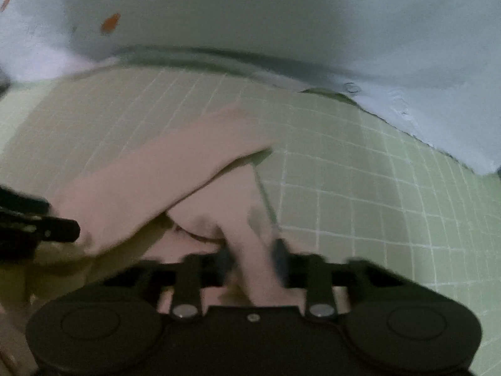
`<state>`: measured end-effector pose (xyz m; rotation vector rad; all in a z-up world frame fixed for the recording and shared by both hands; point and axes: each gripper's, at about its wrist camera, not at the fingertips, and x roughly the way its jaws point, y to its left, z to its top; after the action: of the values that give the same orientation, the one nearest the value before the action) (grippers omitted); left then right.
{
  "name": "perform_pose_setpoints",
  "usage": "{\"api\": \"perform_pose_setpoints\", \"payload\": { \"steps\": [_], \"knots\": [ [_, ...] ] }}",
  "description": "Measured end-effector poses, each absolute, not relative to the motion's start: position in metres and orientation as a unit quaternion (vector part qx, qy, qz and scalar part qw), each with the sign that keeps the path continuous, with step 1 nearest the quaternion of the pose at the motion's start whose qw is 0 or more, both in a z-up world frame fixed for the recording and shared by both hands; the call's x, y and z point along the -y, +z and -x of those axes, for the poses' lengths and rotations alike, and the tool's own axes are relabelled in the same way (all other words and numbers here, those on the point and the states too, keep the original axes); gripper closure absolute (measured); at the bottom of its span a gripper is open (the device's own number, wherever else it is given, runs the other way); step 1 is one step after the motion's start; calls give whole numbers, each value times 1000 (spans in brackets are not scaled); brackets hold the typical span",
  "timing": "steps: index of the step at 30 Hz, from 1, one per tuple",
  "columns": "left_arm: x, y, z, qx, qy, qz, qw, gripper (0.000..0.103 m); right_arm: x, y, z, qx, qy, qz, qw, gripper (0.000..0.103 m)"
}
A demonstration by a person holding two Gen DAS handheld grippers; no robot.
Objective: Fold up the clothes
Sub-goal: 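Hold the shirt with both grippers and lay it flat on the mat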
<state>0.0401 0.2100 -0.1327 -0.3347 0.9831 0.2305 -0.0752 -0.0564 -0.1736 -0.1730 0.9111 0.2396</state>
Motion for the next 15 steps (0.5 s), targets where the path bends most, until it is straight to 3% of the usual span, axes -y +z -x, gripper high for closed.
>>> {"api": "perform_pose_setpoints", "payload": {
  "steps": [5,12,13,15],
  "knots": [
    [-238,-122,-40,-438,185,183,861,103,111,-146,81,-397,22,22,917,92],
    [-212,-116,-31,-444,124,157,873,103,198,-126,106,-377,-123,-33,918,92],
    [-207,-115,-30,-446,114,153,875,101,202,-131,107,-391,-133,-30,910,91],
    [-198,-115,-28,-448,93,146,877,88,207,-140,109,-415,-151,-23,897,91]
  ]
}}
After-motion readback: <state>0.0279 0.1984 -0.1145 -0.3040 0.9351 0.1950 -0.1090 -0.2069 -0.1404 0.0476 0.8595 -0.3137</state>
